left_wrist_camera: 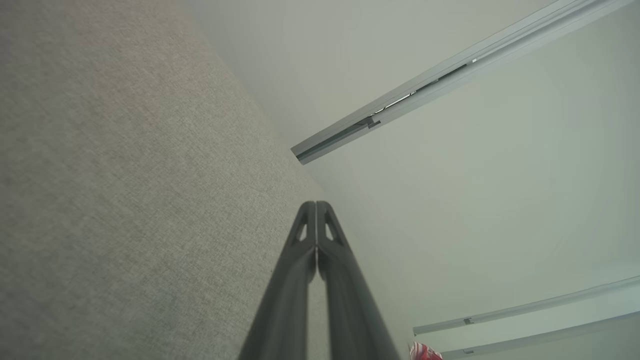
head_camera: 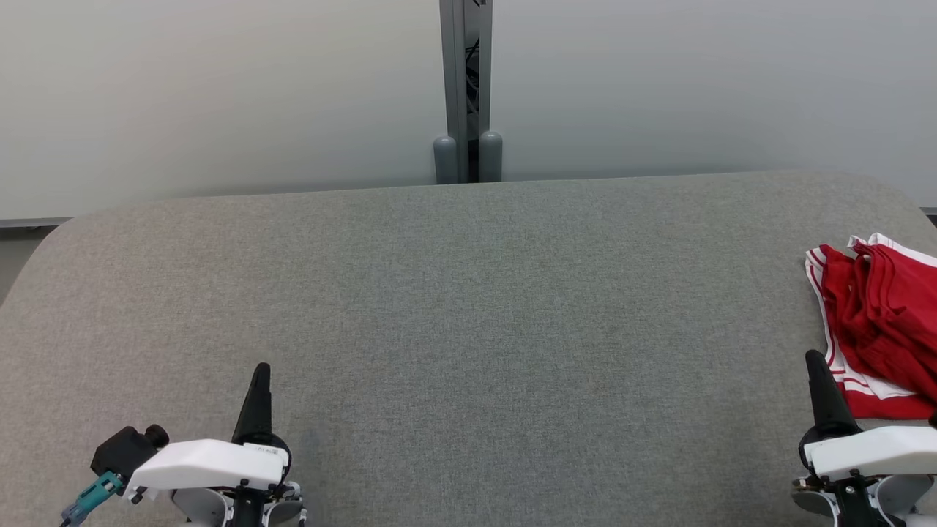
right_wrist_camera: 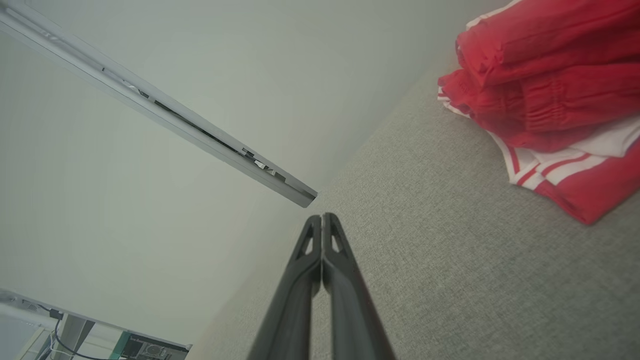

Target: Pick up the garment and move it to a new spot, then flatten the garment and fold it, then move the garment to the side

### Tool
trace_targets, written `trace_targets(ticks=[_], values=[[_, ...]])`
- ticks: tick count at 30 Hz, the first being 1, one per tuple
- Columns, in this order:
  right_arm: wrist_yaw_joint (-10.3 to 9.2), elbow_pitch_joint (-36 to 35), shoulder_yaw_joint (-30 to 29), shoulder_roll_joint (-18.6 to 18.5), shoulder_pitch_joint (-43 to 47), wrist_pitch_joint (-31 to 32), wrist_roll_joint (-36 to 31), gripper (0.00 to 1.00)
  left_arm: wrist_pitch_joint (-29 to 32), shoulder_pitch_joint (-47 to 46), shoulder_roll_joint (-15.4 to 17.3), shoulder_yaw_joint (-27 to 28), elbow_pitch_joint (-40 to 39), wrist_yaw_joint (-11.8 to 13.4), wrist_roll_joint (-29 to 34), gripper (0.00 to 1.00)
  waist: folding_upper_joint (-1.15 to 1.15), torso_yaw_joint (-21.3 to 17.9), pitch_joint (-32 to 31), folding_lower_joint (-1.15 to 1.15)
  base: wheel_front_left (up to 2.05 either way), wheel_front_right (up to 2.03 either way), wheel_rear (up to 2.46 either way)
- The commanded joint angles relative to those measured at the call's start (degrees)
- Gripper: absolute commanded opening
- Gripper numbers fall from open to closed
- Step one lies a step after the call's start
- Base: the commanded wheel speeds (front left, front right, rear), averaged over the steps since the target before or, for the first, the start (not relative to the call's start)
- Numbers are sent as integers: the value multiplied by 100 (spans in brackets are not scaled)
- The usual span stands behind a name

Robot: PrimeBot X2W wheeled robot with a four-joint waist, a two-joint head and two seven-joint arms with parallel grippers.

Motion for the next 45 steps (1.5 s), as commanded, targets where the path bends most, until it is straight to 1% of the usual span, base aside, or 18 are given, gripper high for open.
trace_targets(ticks=[1, 21, 45], values=[[2, -83, -72, -57, -150, 54, 178, 0, 28, -237, 22, 35, -36, -48, -134, 0, 0, -3, 1, 0, 0, 0, 0], [2, -88, -377, -73, -236, 434, 1402, 0, 284, -539, 31, 107, 69, -197, -1059, 0, 0, -55, 19, 0, 0, 0, 0], [3, -102, -673, -91, -316, 790, 2562, 0, 530, -817, 38, 173, 177, -336, -1927, 0, 0, -114, 40, 0, 0, 0, 0]])
